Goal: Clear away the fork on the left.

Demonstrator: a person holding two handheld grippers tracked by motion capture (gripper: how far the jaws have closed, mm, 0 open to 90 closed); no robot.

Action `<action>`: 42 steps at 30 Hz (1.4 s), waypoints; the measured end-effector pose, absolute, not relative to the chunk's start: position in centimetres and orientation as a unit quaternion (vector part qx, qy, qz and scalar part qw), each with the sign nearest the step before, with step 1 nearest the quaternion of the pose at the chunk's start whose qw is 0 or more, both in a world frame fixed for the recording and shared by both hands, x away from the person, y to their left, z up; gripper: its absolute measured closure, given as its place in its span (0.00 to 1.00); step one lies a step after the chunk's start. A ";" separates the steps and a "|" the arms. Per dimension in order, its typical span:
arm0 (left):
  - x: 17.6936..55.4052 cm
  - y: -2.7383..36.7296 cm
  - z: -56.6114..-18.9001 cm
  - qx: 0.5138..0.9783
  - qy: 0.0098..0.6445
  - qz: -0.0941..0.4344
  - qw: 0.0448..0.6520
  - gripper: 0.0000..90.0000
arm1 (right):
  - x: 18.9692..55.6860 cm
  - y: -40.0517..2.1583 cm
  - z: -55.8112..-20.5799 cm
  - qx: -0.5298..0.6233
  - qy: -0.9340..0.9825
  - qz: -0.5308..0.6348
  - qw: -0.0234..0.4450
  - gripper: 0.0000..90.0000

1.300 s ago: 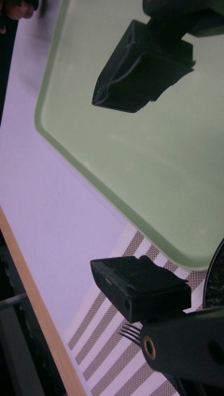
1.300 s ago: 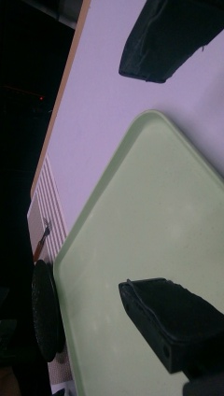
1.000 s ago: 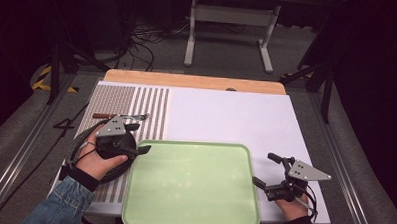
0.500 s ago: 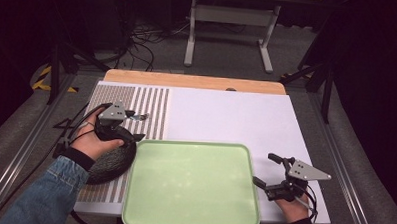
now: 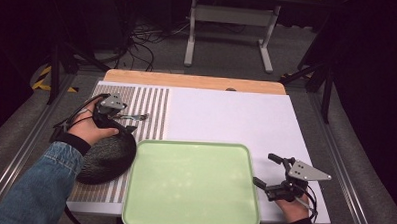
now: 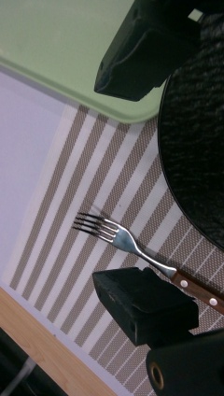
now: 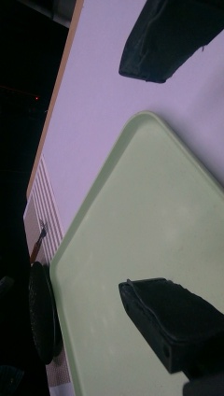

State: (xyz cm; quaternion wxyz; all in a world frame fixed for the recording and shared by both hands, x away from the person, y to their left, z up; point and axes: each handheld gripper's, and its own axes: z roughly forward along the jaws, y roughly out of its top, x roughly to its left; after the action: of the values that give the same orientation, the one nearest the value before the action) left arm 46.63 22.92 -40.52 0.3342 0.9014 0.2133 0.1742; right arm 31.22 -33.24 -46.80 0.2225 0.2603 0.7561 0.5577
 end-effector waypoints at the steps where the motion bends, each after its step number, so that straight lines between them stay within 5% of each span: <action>1: 47.0 23.1 -40.7 0.899 0.220 0.175 0.335 0.12 | 31.2 -33.2 -46.8 0.260 0.756 0.558 0.222 0.00; 42: 52.4 25.8 -43.9 0.907 0.270 0.182 0.267 0.26 | 31.2 -33.2 -47.0 0.258 0.756 0.561 0.217 0.00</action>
State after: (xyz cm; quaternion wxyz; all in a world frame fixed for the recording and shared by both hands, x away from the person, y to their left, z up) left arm 52.44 25.78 -43.87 0.2674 0.9067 0.2703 0.1824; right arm 31.17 -33.21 -47.00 0.2171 0.2576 0.7559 0.5614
